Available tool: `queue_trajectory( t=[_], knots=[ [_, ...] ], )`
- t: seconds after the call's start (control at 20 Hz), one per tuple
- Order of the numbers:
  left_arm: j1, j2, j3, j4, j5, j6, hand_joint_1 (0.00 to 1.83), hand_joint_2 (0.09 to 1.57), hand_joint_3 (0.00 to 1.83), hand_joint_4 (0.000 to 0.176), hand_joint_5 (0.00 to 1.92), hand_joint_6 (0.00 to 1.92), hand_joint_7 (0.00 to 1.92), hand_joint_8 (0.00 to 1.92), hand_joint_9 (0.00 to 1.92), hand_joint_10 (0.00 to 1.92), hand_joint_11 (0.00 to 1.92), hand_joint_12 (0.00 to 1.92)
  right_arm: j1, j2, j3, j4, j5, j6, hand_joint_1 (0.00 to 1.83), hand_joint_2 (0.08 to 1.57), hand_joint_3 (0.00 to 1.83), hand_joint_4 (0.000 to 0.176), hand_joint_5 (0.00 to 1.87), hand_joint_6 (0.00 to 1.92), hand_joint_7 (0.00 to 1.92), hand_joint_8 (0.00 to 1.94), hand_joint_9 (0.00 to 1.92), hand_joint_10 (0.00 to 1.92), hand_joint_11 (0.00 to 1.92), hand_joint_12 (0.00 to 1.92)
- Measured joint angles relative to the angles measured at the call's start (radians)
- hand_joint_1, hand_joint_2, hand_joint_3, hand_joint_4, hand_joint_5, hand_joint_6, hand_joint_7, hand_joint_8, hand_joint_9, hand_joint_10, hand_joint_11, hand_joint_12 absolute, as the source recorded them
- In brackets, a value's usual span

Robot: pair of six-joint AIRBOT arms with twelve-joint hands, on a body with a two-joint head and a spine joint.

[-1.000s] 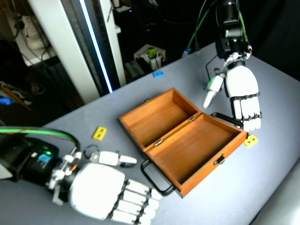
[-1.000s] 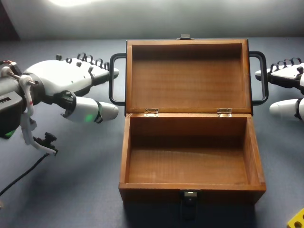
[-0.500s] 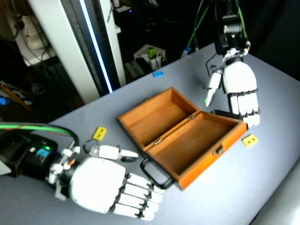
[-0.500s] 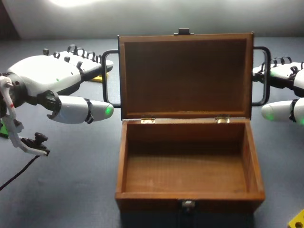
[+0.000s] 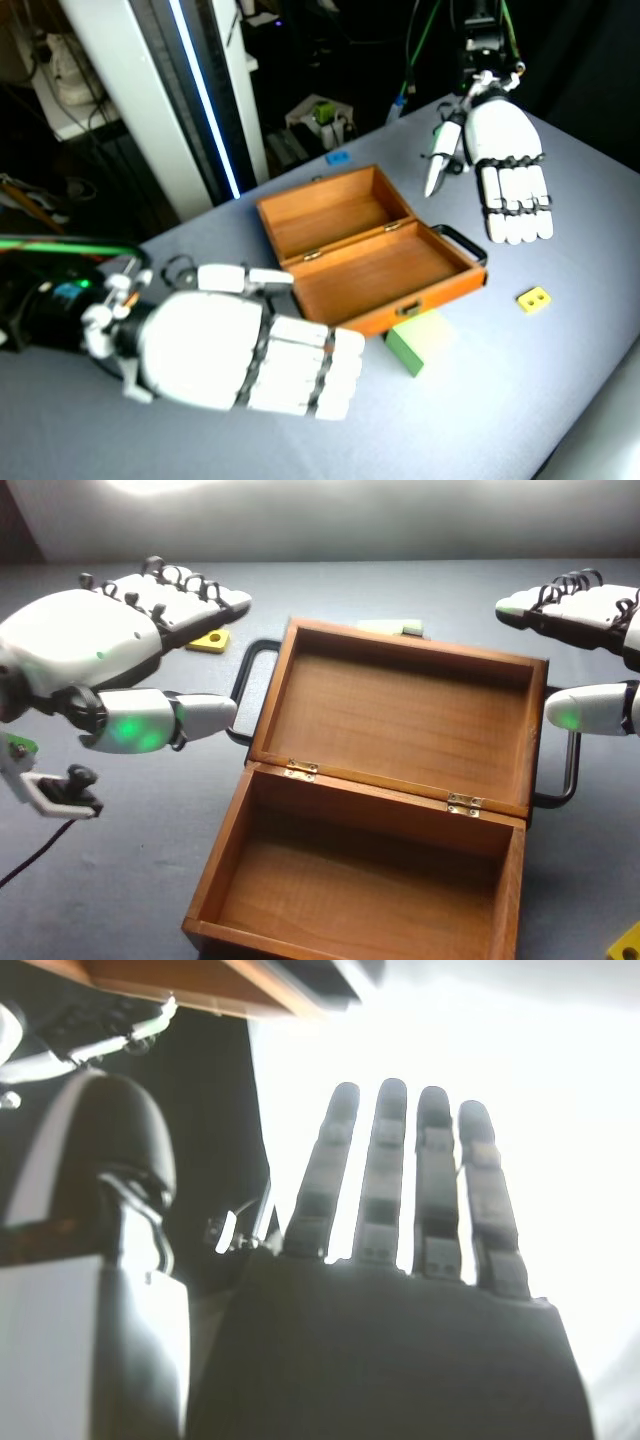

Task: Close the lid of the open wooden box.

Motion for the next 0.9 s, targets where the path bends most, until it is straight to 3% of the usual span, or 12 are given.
queue_trajectory(
  t=[0.05,0.1,0.3,0.55,0.8,0.85,0.9],
  knots=[
    [0.006,0.006,0.000,-0.009,-0.011,0.000,0.00,1.32,0.01,0.000,0.02,0.01,0.06,0.00,0.05,0.00,0.04,0.02,-0.003,0.006,0.000,0.003,0.010,0.000,0.00,1.27,0.00,0.015,0.00,0.00,0.00,0.00,0.01,0.00,0.06,0.00],
    [0.010,0.009,0.000,-0.018,-0.013,0.000,0.00,1.36,0.03,0.000,0.03,0.01,0.06,0.00,0.05,0.00,0.06,0.03,-0.009,0.009,0.000,0.009,0.012,0.000,0.00,1.26,0.00,0.000,0.00,0.00,0.00,0.00,0.01,0.00,0.06,0.01],
    [0.015,0.009,0.003,-0.021,-0.010,0.000,0.00,1.35,0.01,0.000,0.03,0.00,0.03,0.00,0.02,0.00,0.04,0.02,-0.056,0.022,0.001,0.053,0.008,0.000,0.00,1.25,0.00,0.000,0.00,0.00,0.00,0.00,0.00,0.00,0.03,0.00],
    [0.016,0.008,0.031,-0.023,0.098,-0.001,0.00,1.37,0.00,0.000,0.14,0.01,0.15,0.01,0.14,0.02,0.08,0.05,-0.167,0.051,-0.012,0.112,-0.016,-0.005,0.00,1.24,0.00,0.000,0.00,0.00,0.00,0.00,0.03,0.01,0.09,0.02],
    [0.018,0.002,0.031,0.035,0.188,-0.010,0.00,1.37,0.00,0.000,0.03,0.01,0.10,0.00,0.12,0.00,0.06,0.05,-0.233,0.073,-0.047,0.111,-0.012,-0.005,0.00,1.18,0.00,0.016,0.00,0.00,0.01,0.00,0.04,0.00,0.10,0.02],
    [0.018,0.002,0.031,0.039,0.193,-0.022,0.00,1.38,0.00,0.000,0.04,0.01,0.10,0.00,0.14,0.01,0.06,0.05,-0.237,0.073,-0.051,0.112,-0.016,-0.006,0.00,1.18,0.00,0.010,0.00,0.00,0.00,0.00,0.03,0.00,0.09,0.01],
    [0.018,0.002,0.031,0.056,0.201,-0.031,0.00,1.39,0.00,0.000,0.04,0.01,0.09,0.00,0.14,0.01,0.06,0.05,-0.246,0.074,-0.060,0.114,-0.017,-0.006,0.00,1.19,0.00,0.022,0.00,0.00,0.00,0.00,0.04,0.00,0.10,0.02]
  ],
)
